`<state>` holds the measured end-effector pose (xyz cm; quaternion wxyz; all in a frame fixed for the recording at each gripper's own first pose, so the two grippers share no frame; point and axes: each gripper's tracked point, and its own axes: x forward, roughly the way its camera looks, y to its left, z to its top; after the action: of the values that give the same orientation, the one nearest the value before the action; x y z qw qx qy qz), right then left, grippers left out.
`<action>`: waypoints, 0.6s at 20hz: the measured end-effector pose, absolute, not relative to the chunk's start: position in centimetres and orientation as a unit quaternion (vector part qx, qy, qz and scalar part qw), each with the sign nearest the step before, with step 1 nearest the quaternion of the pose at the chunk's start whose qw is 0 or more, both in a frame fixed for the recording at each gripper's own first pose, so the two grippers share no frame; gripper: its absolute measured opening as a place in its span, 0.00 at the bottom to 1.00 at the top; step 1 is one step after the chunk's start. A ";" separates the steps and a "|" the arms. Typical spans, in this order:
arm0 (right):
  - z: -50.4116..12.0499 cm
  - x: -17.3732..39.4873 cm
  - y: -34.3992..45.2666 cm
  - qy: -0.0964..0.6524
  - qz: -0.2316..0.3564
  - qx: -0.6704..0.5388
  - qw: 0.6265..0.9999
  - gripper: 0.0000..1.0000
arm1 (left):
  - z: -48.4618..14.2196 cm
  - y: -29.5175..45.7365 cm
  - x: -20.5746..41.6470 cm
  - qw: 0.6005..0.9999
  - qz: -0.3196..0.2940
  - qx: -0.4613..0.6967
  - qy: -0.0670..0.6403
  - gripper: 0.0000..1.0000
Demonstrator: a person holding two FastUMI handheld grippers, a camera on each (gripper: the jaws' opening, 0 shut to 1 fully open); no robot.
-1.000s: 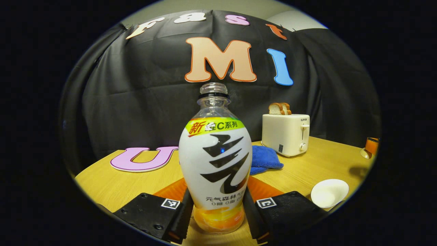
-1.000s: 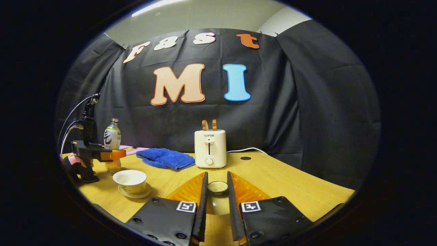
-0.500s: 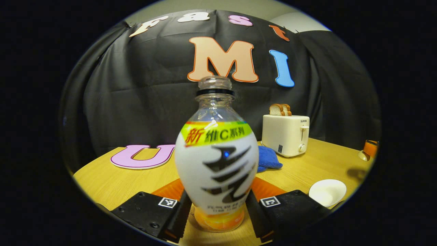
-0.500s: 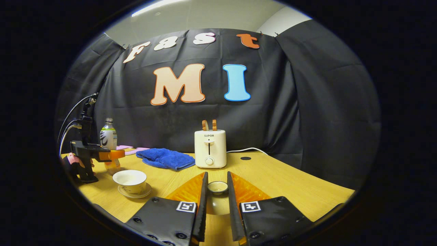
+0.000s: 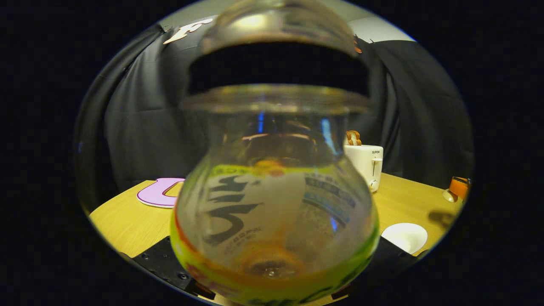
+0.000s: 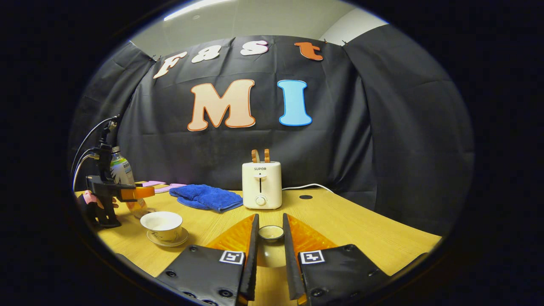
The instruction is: Open the teacup lid with one hand, grasp the water bottle and pour water into the teacup with the other hand; after pouring, place the water bottle on the coaster and then close the teacup lid.
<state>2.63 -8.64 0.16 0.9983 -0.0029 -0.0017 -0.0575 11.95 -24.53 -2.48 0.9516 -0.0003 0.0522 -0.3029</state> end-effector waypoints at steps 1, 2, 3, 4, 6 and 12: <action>0.2 2.6 -8.6 -0.002 -0.057 -0.003 0.998 0.33 | -2.5 -24.6 11.9 0.951 -0.304 0.002 0.054 0.79; 0.2 2.6 -8.7 -0.002 -0.057 -0.003 0.998 0.34 | -2.5 -24.7 12.0 0.951 -0.304 0.003 0.053 0.79; 0.2 2.6 -8.7 -0.002 -0.057 -0.003 0.998 0.33 | -2.5 -24.8 12.1 0.951 -0.305 0.006 0.052 0.80; 0.2 2.6 -8.7 -0.002 -0.057 -0.003 0.998 0.33 | -2.6 -24.9 12.2 0.951 -0.304 0.010 0.053 0.80; 0.1 2.6 -8.7 -0.001 -0.057 -0.003 0.998 0.33 | -2.7 -25.3 12.3 0.950 -0.308 0.017 0.055 0.81; 0.2 2.6 -8.7 -0.001 -0.057 -0.003 0.998 0.34 | -3.4 -25.0 12.4 0.948 -0.311 0.030 0.051 0.83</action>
<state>2.65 -8.66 0.16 0.9983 -0.0028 -0.0012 -0.0574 12.37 -24.99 -3.38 0.9485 0.0300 0.0508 -0.3113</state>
